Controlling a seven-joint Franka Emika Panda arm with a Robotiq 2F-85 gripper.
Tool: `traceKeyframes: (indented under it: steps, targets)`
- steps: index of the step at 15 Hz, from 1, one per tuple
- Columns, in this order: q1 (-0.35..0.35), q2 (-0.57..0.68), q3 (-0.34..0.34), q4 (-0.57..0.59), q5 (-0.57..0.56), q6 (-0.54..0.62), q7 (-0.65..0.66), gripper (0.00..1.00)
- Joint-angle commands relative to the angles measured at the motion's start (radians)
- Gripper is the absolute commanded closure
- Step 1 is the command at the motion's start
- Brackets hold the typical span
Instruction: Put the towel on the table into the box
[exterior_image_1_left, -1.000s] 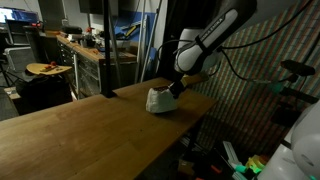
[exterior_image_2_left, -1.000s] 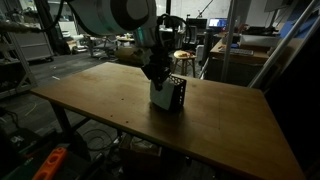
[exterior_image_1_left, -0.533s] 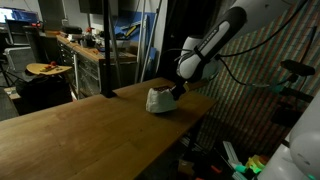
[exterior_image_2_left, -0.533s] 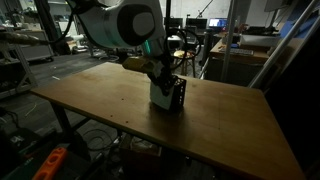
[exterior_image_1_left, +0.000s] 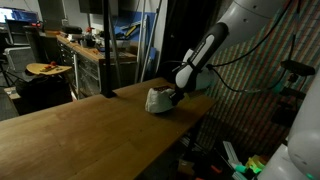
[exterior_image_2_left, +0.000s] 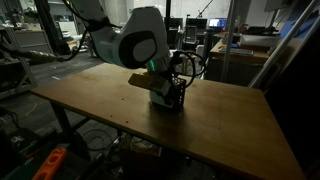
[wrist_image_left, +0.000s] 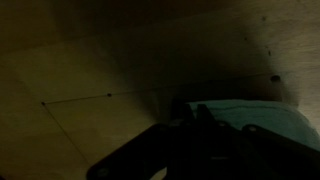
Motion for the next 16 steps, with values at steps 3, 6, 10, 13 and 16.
traceKeyframes:
  steps: [3,6,10,13,16]
  targets:
    - [-0.131,0.036,0.135,0.006,0.141,0.072,-0.159,0.65]
    - [-0.205,0.029,0.219,0.003,0.199,0.076,-0.221,0.49]
    - [-0.349,-0.007,0.396,-0.02,0.308,0.082,-0.36,0.16]
    - [-0.516,-0.012,0.604,-0.008,0.484,0.061,-0.503,0.01]
    - [-0.672,-0.001,0.772,0.009,0.664,0.04,-0.659,0.02]
